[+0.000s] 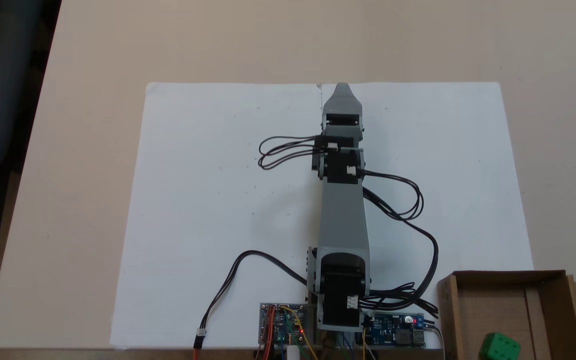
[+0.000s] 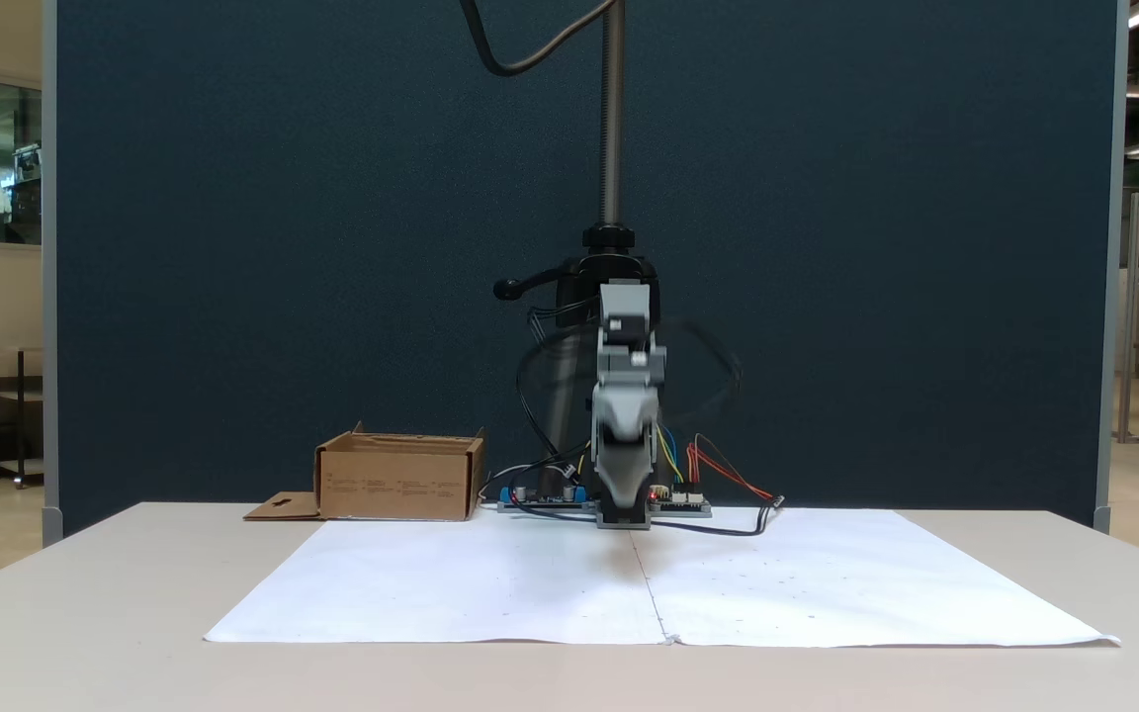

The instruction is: Grasp a green dice and put it in the bin.

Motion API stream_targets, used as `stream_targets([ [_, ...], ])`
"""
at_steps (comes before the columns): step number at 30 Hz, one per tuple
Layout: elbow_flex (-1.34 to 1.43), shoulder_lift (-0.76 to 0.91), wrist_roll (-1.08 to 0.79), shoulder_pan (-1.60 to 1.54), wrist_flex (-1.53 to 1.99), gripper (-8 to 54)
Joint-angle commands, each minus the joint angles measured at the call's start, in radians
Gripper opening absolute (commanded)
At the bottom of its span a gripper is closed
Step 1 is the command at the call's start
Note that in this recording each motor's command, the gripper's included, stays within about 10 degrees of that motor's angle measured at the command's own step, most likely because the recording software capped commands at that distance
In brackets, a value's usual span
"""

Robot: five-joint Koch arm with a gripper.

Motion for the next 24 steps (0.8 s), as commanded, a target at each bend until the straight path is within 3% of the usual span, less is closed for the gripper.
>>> stream_targets([
  [1, 0.034, 0.038, -0.041, -0.008, -0.168, 43.0],
  [24, 0.738, 0.356, -0.049, -0.018, -0.958, 43.4],
])
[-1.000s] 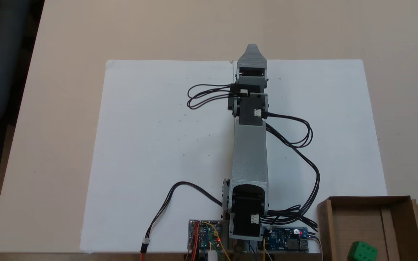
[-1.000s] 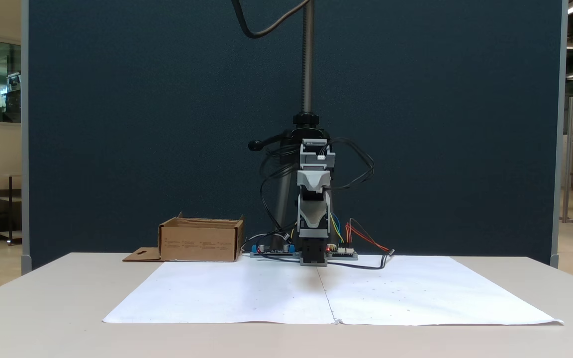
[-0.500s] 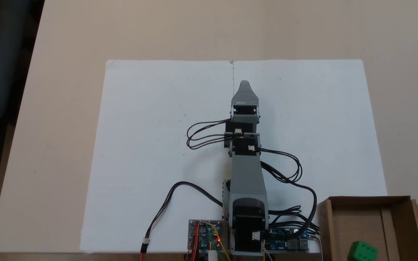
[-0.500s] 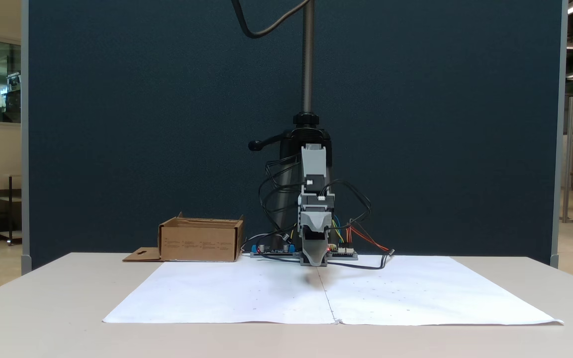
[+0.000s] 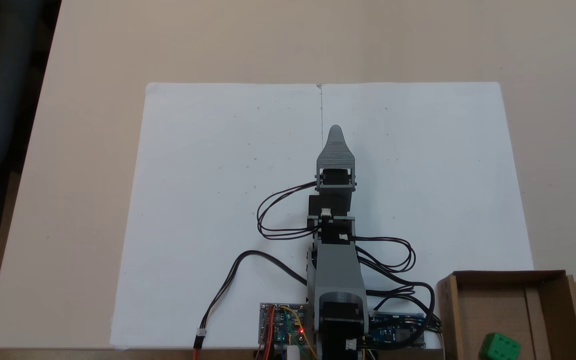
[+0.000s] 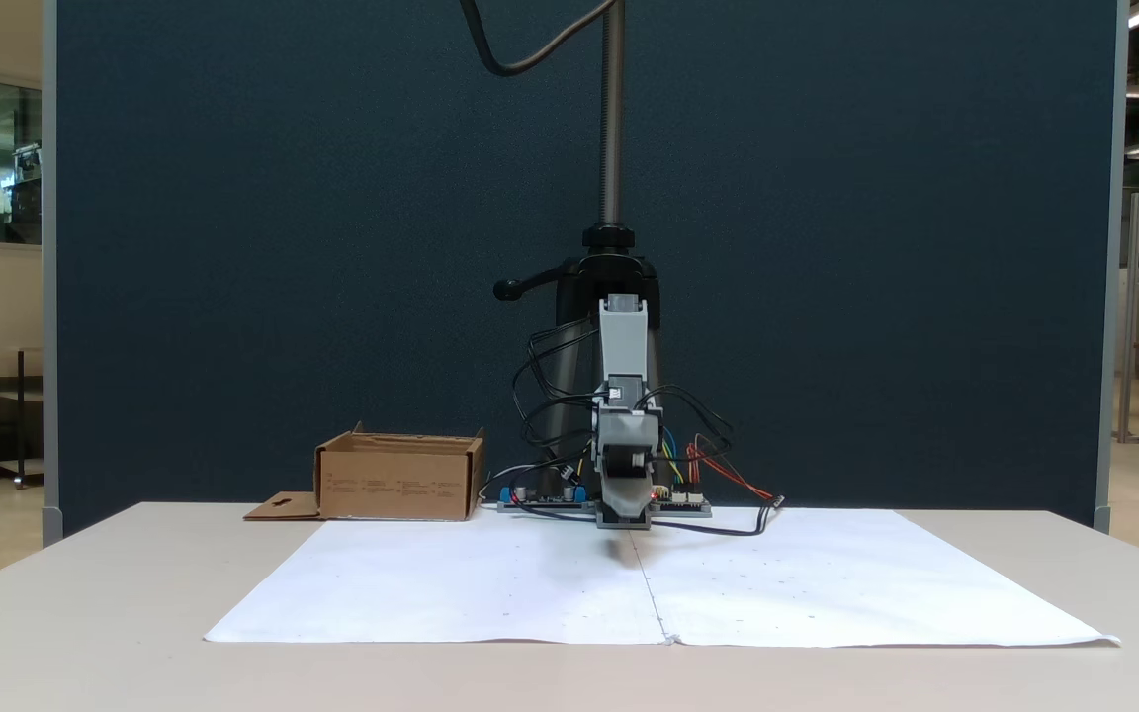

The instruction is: Grasp a green dice and put it in the bin.

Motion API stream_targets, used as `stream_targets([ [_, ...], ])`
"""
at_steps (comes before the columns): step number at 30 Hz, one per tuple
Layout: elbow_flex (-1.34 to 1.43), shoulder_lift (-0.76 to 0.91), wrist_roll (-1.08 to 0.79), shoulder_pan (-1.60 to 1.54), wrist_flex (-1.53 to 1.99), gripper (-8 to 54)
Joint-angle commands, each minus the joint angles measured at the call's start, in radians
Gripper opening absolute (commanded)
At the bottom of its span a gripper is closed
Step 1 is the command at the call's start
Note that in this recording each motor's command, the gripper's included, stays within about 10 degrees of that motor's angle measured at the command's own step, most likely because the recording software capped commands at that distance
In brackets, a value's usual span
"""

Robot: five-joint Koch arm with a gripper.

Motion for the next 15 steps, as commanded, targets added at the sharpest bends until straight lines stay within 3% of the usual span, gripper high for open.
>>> stream_targets([
  [1, 0.066, 0.1, -0.048, 0.003, -0.168, 43.4],
  [15, 0.066, 0.1, -0.051, 0.008, -0.581, 44.7],
])
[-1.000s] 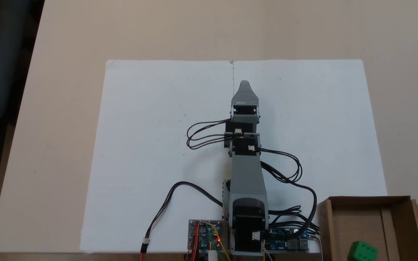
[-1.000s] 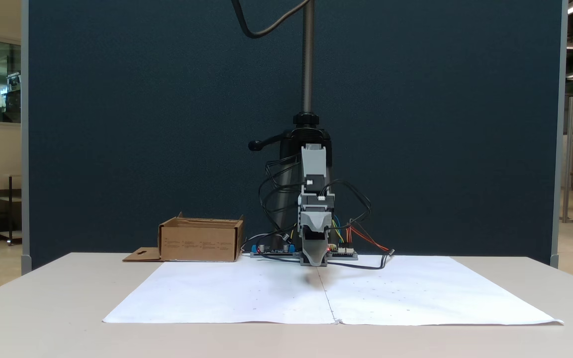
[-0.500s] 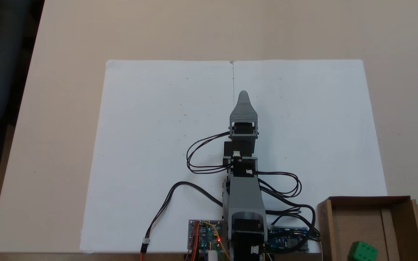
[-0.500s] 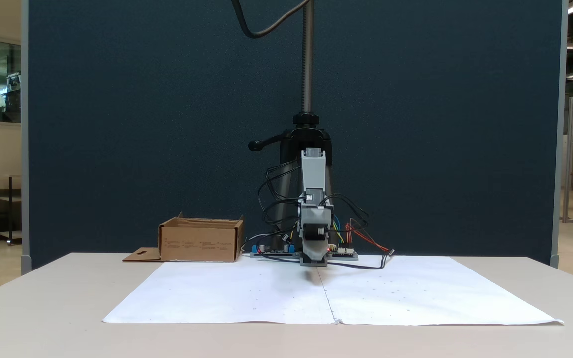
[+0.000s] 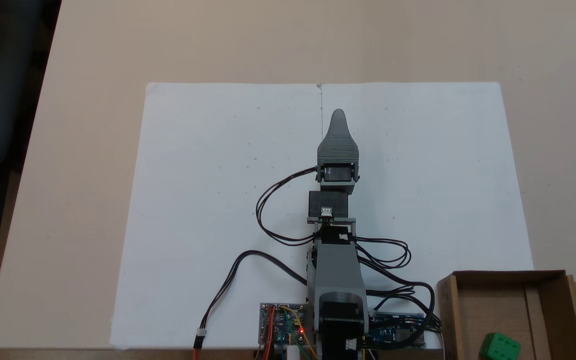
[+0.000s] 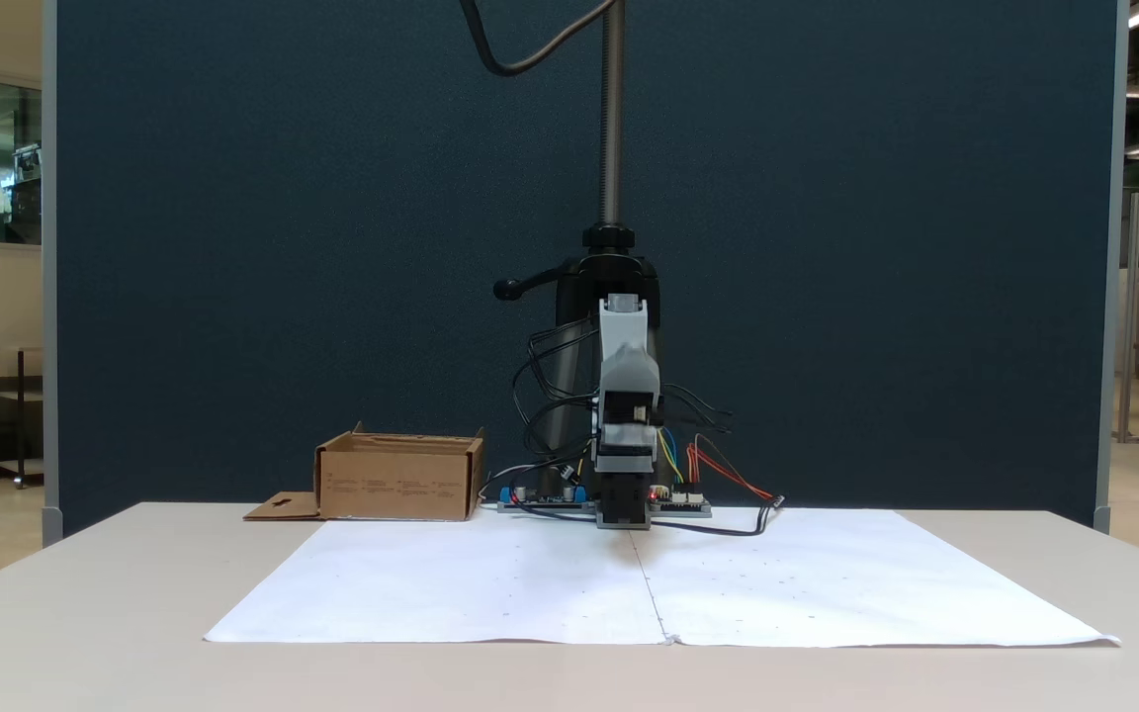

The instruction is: Grasp a green dice and put it in the bin.

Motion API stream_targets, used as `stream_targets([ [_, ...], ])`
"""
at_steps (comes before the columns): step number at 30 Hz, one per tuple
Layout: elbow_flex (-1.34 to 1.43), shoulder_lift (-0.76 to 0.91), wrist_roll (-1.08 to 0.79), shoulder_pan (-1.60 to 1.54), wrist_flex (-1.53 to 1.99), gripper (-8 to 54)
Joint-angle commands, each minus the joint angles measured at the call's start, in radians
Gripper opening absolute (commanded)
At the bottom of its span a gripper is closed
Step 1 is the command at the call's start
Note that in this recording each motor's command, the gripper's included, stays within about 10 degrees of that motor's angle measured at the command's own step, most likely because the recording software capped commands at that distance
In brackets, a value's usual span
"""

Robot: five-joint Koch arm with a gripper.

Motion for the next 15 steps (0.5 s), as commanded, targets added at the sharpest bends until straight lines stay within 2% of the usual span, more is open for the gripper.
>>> stream_targets([
  [1, 0.066, 0.098, -0.051, 0.006, -0.165, 44.8],
  [15, 0.066, 0.098, -0.051, 0.006, -0.189, 44.8],
])
